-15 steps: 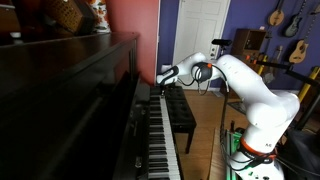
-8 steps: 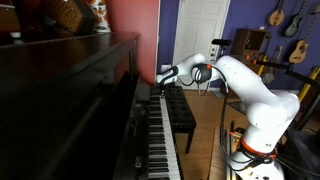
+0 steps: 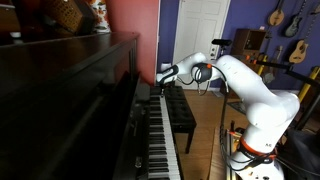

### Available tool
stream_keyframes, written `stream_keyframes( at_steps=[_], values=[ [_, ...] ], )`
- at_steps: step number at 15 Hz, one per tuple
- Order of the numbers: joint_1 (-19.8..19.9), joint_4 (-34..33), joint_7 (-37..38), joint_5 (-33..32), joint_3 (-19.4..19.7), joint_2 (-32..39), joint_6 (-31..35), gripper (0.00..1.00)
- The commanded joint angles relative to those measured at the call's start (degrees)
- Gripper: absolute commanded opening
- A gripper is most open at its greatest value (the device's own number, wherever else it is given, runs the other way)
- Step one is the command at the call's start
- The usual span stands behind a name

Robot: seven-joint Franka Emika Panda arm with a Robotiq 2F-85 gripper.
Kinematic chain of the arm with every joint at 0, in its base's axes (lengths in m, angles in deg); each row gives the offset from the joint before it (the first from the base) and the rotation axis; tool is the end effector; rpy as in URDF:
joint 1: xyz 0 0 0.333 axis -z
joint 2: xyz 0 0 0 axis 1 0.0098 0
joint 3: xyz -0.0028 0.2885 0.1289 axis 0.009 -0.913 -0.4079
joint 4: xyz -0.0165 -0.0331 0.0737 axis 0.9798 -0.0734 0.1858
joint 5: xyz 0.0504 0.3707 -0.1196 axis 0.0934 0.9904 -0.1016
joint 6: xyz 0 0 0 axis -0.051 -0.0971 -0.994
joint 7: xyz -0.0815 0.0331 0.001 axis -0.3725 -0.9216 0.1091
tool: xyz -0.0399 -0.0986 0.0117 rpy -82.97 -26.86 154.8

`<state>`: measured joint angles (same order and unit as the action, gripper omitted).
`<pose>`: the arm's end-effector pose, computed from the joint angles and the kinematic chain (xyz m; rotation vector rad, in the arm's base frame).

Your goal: Press the second key, from the right, on the keyboard

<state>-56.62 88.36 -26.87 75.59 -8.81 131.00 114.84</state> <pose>0.6507 -0.4501 0.1592 2.9464 0.5244 0.0932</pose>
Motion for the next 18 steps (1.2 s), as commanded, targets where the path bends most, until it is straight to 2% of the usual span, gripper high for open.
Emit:
stream_keyframes(
  at_steps=[1,4,5,6,7,13,16,18],
  values=[
    [-0.5,2.7,-0.4,-0.9,0.6,-3.1,0.3,0.0],
    [-1.1,4.2,-0.3,-1.6,0.9,-5.0,0.9,0.0],
    [-1.0,4.6,-0.7,-1.4,0.6,-5.8,0.4,0.26],
    [-1.0,5.0,-0.7,-1.2,0.4,-6.3,0.3,0.27],
    [-1.2,5.5,-0.5,-1.4,0.6,-6.8,0.7,0.33],
    [-2.1,10.3,-0.4,-1.5,0.5,-10.9,1.2,0.77],
    [-2.0,13.9,-1.5,-0.7,-0.5,-14.1,-0.5,0.99],
    [-2.2,16.9,-1.5,-0.9,-0.6,-16.4,-0.1,1.0]
  ],
)
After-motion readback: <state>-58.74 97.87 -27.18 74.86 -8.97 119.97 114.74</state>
